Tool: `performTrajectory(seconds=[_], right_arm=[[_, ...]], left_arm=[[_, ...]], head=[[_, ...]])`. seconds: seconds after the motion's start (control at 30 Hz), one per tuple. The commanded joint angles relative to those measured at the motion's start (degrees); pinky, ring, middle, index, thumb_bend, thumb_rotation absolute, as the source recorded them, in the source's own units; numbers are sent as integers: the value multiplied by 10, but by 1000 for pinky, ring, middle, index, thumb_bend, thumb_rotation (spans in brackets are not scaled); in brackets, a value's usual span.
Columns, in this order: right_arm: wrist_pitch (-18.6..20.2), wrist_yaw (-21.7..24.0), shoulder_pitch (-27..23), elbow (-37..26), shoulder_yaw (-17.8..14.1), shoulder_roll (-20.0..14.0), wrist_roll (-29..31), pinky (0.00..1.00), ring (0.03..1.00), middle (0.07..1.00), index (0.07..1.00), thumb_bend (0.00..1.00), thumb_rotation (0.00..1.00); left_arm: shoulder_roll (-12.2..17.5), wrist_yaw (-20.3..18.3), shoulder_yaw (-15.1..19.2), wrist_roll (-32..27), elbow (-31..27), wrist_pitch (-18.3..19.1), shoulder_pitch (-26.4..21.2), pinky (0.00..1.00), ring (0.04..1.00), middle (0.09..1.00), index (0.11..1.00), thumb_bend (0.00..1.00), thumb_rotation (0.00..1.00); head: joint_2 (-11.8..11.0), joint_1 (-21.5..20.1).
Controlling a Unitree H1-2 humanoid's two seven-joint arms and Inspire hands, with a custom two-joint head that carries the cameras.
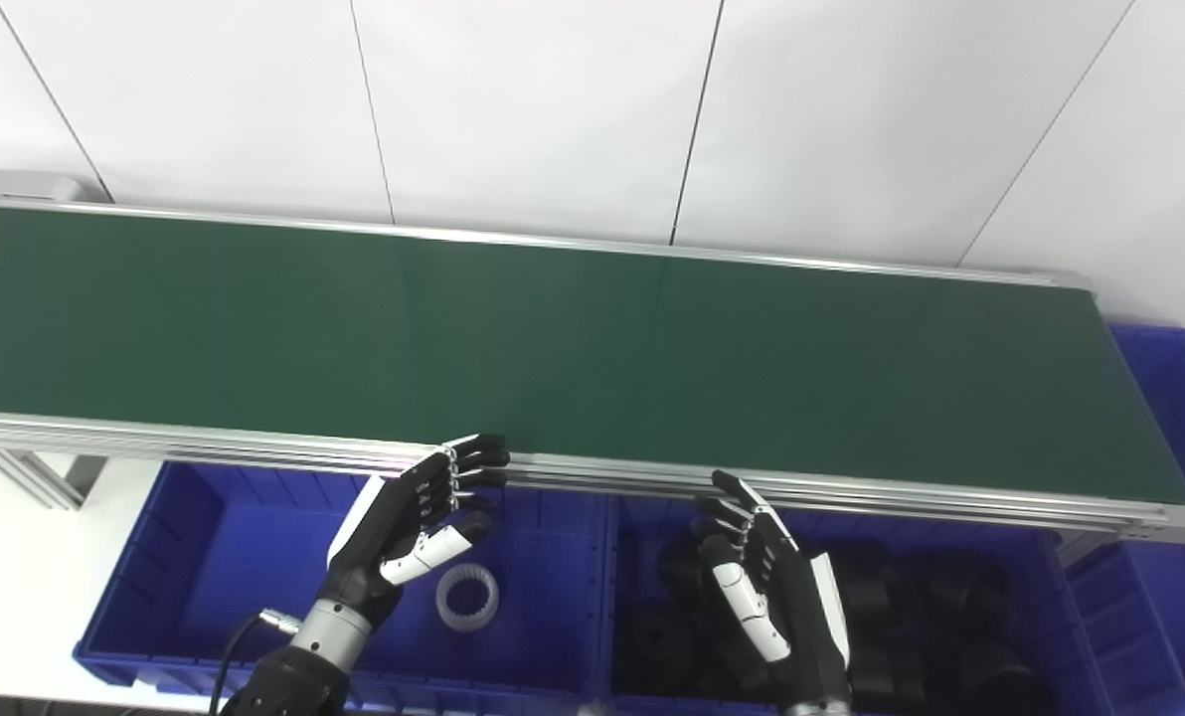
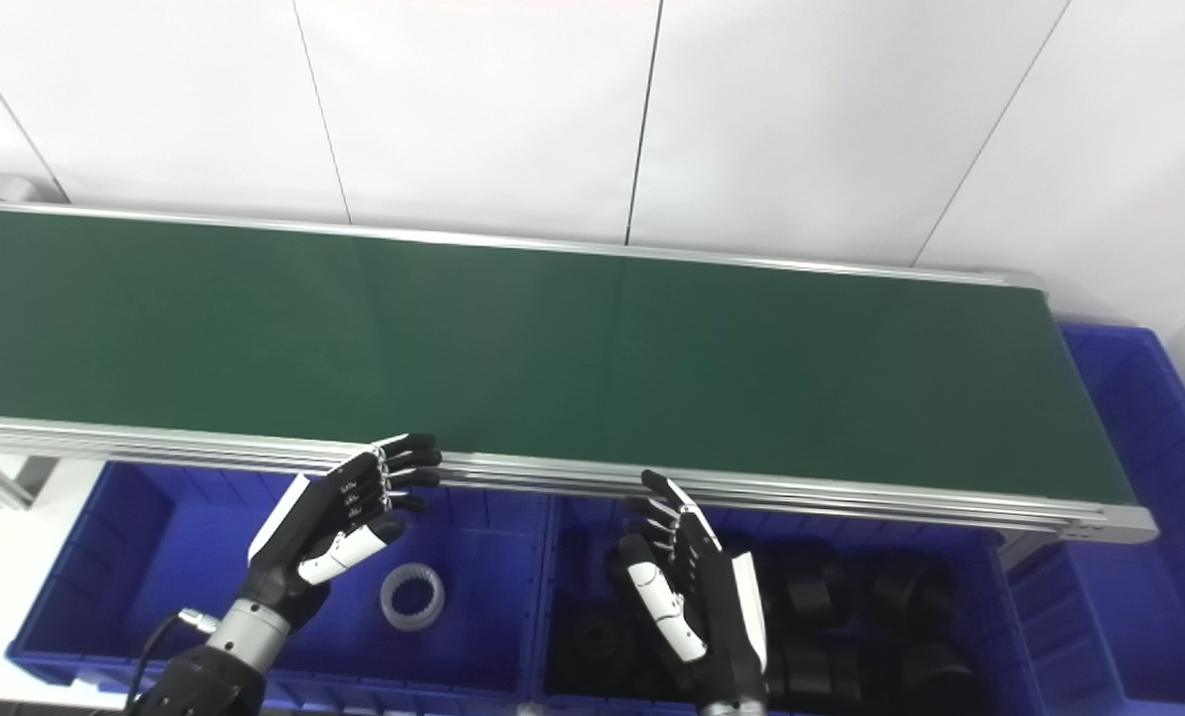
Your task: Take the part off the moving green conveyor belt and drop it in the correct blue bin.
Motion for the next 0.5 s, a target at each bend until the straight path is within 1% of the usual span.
performTrajectory(seconds=[0.0,0.17,0.27,0.3,0.4,0.47], right_arm=[[-37,-7,-9,-11,3,8,-6,637,717,763,859,608,763],[-34,-8,-9,-12,3,10,-9,644,716,759,855,605,764],[-38,-9,-11,-7,5,12,-14,639,712,756,857,584,750],[-43,-11,-12,-2,5,12,-16,639,712,757,858,558,730],[-45,-16,-15,6,7,15,-23,644,711,757,857,535,706],[-42,-18,-17,7,7,17,-24,635,701,750,851,571,726]], left_arm=[[5,-5,2,-7,-10,-18,-12,663,754,797,799,921,631],[9,-8,0,0,-8,-28,-14,648,746,801,805,865,601],[12,-9,1,-2,-6,-29,-14,649,746,798,801,874,592],[14,-10,2,-1,-5,-29,-14,654,749,798,801,886,596],[16,-15,5,-11,-5,-26,-15,664,753,801,810,883,591],[17,-18,5,-14,-4,-26,-17,675,752,803,812,847,566]], head=[[0,0],[1,-2],[-3,-30],[-4,-37],[-4,-41],[-3,-35]])
